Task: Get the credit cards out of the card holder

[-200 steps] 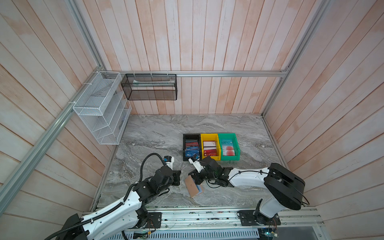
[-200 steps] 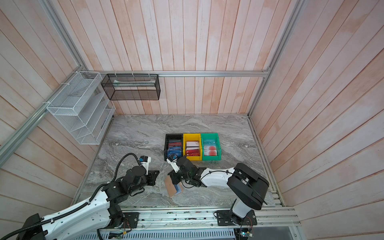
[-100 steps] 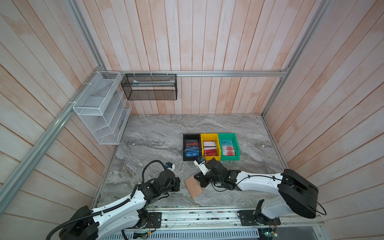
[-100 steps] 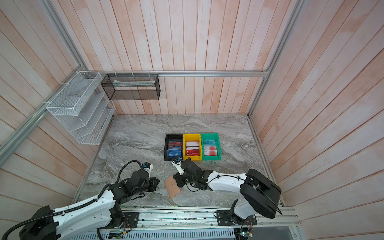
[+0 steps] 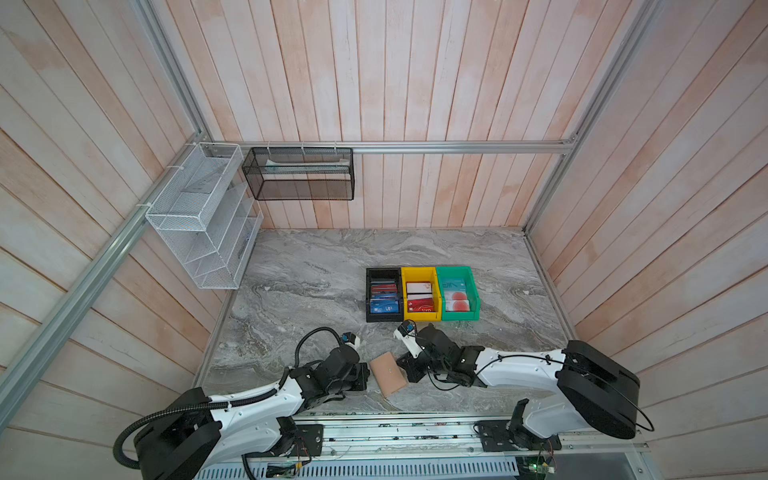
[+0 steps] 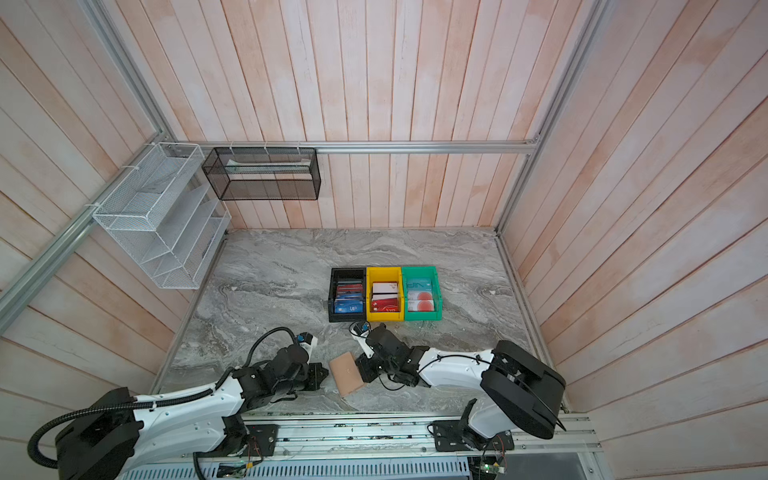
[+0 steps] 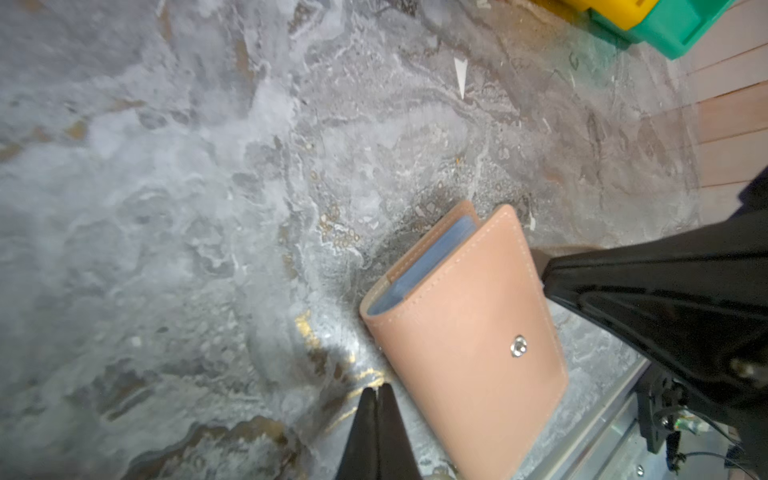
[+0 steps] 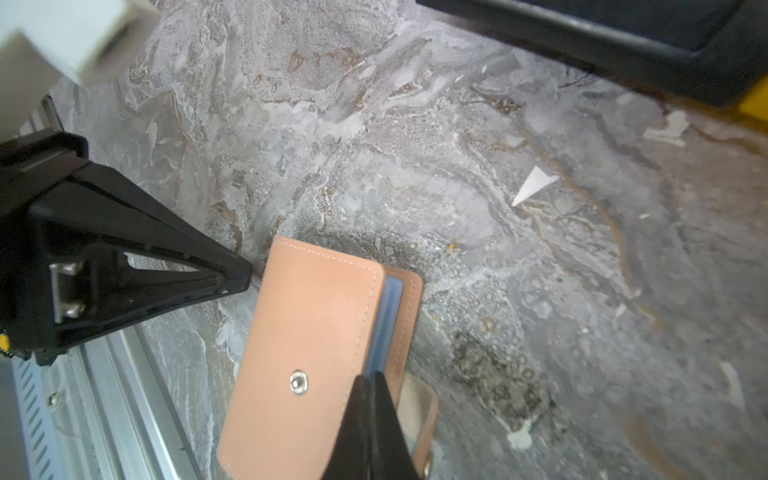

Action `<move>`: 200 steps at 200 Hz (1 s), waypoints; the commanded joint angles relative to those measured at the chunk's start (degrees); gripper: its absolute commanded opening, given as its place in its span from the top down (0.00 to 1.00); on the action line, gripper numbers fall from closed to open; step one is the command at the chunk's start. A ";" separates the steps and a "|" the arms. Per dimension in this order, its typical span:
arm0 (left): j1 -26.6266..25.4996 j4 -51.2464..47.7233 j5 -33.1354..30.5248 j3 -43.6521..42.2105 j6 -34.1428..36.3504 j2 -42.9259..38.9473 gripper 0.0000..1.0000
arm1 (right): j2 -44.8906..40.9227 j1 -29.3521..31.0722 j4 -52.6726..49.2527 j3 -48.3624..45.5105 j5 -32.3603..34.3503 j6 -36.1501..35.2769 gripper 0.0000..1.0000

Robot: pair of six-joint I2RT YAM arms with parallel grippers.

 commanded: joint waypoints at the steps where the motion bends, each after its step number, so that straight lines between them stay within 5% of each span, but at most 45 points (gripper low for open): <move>1: -0.81 3.10 0.80 0.82 -1.05 0.82 1.00 | -2.30 0.42 -2.14 -1.90 1.80 0.91 1.00; 200: -2.02 10.83 0.26 1.16 -1.31 11.89 1.00 | 9.40 3.25 6.50 1.10 -8.05 -0.93 1.00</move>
